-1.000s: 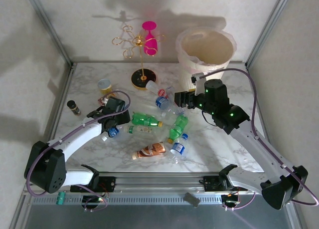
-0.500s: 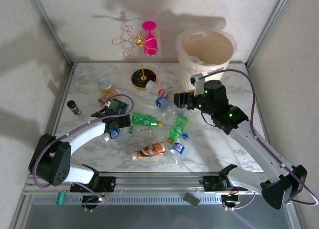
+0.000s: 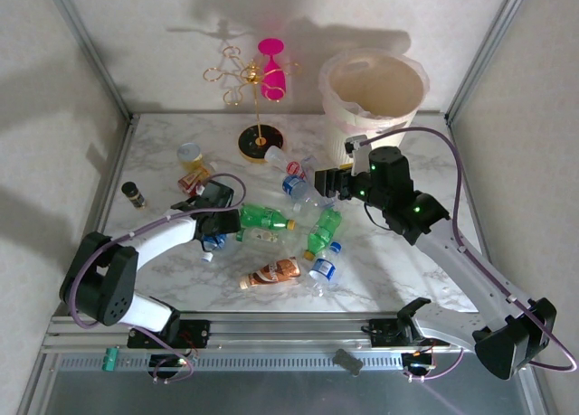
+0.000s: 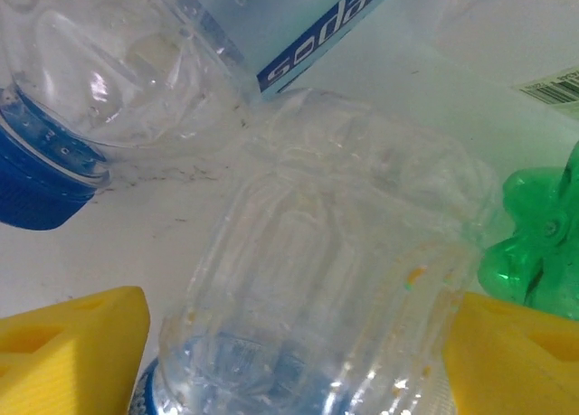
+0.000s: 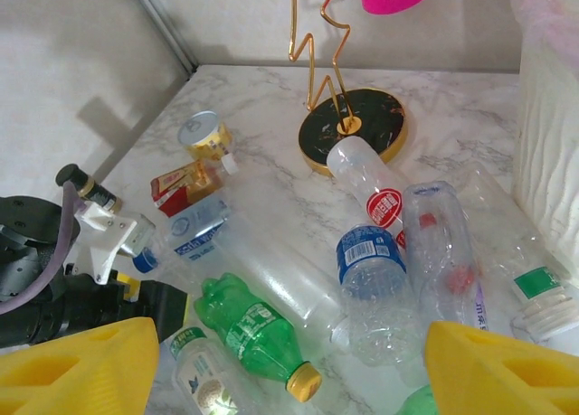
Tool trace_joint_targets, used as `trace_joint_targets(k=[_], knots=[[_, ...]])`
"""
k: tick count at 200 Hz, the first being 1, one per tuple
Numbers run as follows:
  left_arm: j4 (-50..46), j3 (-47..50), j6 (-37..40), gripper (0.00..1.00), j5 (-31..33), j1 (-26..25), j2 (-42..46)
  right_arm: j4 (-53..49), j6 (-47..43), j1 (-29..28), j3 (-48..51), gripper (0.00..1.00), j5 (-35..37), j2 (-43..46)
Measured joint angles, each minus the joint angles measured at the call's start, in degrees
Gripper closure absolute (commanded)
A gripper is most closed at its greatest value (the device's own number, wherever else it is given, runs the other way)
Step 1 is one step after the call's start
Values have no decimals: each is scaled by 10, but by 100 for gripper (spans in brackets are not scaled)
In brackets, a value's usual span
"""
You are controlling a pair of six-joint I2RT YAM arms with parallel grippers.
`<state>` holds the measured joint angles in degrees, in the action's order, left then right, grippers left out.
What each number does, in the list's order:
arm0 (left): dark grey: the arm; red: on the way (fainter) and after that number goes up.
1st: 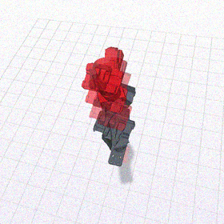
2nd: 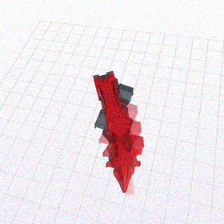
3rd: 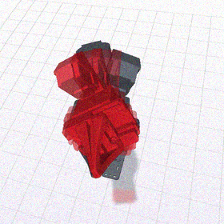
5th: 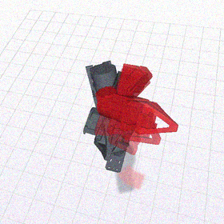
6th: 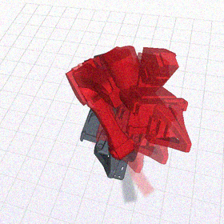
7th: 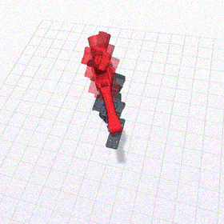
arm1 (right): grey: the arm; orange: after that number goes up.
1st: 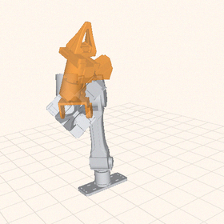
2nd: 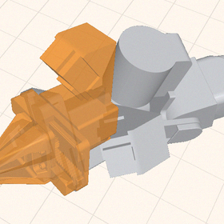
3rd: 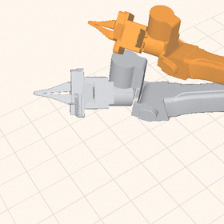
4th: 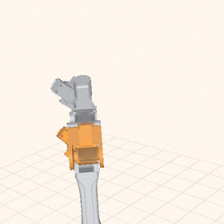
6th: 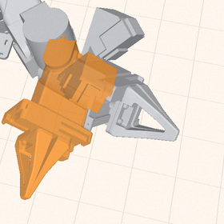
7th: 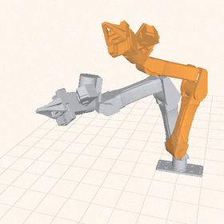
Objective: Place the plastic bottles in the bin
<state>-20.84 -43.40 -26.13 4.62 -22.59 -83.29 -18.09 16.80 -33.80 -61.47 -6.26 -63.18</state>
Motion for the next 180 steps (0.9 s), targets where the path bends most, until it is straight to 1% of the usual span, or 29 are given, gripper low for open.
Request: trace_joint_targets(k=[20,48,60,75,87,123,167,180], knots=[[0,0,-5,35,-7,0,0,1,4,0,0,23,0,0],[1,0,-8,37,-9,0,0,4,6,0,0,22,0,0],[2,0,-9,36,-12,1,0,4,6,0,0,23,0,0],[3,-1,-12,30,-19,2,-2,4,6,0,0,23,-1,0],[4,-4,-15,30,-22,2,-9,7,8,0,0,22,-1,0],[11,-22,-15,41,-36,2,-36,15,12,0,0,23,-9,0],[11,-24,-17,49,-38,2,-33,16,17,0,0,23,-11,0],[2,-24,-19,50,-39,2,-26,15,19,0,0,23,-11,0]])
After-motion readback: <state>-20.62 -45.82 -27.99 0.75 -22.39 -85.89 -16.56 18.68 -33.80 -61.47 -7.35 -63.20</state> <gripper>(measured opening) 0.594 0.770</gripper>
